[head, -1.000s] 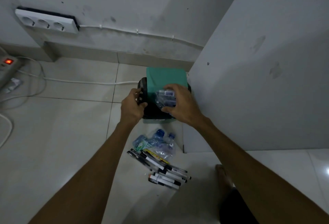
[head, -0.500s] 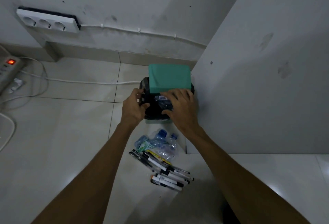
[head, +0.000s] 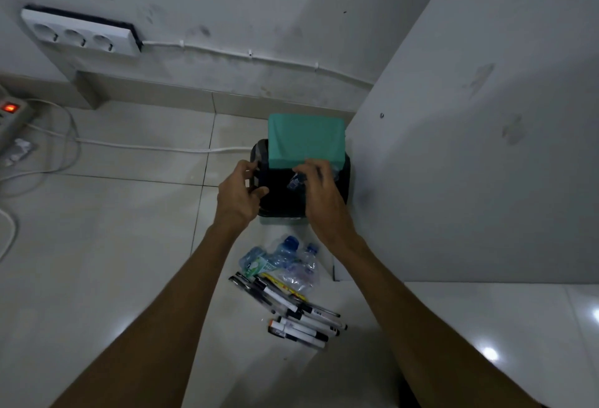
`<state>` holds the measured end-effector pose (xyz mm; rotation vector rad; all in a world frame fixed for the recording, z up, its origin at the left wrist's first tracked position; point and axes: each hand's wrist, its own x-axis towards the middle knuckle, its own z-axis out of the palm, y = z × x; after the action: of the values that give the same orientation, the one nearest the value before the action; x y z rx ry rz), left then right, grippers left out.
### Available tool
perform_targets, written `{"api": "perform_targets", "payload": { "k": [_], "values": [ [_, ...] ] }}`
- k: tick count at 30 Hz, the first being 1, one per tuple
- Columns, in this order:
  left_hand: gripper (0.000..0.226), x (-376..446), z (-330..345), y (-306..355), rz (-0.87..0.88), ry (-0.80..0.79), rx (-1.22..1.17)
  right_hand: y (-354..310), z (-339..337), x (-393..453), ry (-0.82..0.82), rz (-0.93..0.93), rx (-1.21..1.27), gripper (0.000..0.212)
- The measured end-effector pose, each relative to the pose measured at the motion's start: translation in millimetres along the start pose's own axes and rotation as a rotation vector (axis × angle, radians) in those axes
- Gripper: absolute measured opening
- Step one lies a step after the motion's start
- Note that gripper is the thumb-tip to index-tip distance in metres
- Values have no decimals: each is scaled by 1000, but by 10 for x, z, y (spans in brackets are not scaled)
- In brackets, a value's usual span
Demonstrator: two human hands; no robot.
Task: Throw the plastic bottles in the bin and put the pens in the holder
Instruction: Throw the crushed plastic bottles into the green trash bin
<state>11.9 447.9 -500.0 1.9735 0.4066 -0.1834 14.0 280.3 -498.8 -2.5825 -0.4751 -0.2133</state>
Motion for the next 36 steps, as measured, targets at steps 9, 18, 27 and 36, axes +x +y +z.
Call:
{"api": "perform_targets", "payload": {
  "k": [9,18,27,36],
  "values": [
    [42,7,-6,-20,3,-5,-14,-127,39,-39,96,73,72,44],
    [40,14,-5,-31,-9,-8,-42,-18,125,-51,317,362,77,34],
    [37,40,-7,-62,7,-15,-23,119,241,-400,128,310,239,43],
    [53,-178,-121,161,-57,-4,53,-36,-147,-640,76,362,256,35]
  ]
}}
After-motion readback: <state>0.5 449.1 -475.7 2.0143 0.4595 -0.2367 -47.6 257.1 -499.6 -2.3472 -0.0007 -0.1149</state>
